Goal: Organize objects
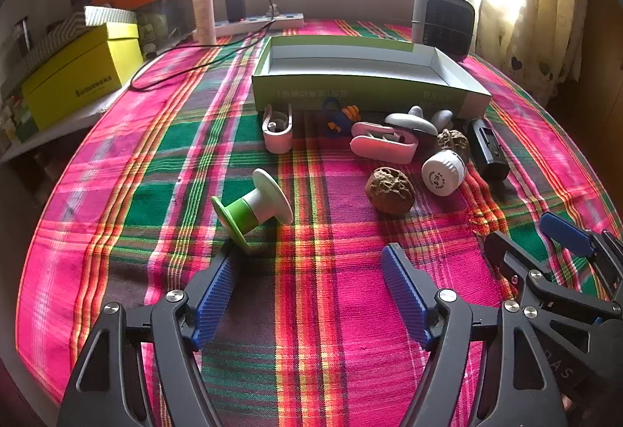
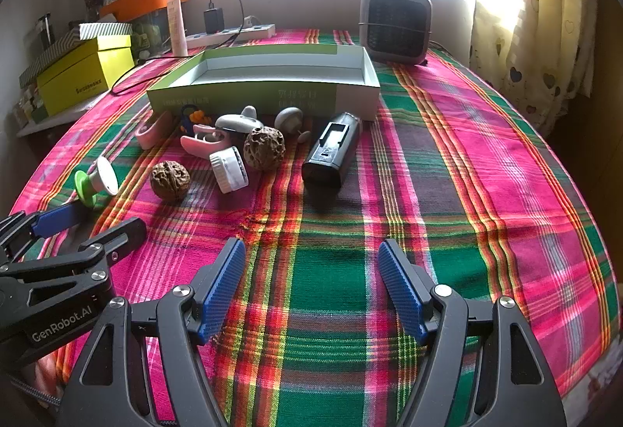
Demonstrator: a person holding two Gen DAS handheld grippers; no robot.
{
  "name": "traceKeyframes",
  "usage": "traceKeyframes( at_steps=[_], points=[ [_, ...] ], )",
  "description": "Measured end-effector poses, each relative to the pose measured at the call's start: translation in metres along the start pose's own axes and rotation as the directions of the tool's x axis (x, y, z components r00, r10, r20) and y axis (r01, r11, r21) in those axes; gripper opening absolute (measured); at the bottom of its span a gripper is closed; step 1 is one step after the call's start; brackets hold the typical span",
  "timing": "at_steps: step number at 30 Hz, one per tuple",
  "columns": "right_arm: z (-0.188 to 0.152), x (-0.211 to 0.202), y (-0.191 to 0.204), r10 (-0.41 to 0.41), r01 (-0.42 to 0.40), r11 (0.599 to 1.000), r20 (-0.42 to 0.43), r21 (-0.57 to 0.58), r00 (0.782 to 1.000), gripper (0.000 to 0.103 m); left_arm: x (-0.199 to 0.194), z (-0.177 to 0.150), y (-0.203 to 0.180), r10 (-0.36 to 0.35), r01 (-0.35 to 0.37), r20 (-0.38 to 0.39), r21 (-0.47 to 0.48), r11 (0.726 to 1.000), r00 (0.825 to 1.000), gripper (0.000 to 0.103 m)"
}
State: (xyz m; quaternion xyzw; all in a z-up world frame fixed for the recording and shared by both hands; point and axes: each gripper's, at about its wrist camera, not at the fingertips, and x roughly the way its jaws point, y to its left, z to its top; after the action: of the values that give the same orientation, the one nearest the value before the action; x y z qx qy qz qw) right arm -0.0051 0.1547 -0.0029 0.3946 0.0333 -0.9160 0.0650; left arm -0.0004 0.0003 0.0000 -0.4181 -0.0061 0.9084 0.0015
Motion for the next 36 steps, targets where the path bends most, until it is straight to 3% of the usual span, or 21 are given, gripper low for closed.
traceKeyframes(
  at_steps=[36],
  points=[
    [-0.0031,-0.0026,0.0027,-0.003,0.003,1.000,0.005,0.006,1.000,0.071,-0.0027,0.0013,0.0010,-0.005,0.005,-0.020,0.010,1.000,1.000,0.075]
  ],
)
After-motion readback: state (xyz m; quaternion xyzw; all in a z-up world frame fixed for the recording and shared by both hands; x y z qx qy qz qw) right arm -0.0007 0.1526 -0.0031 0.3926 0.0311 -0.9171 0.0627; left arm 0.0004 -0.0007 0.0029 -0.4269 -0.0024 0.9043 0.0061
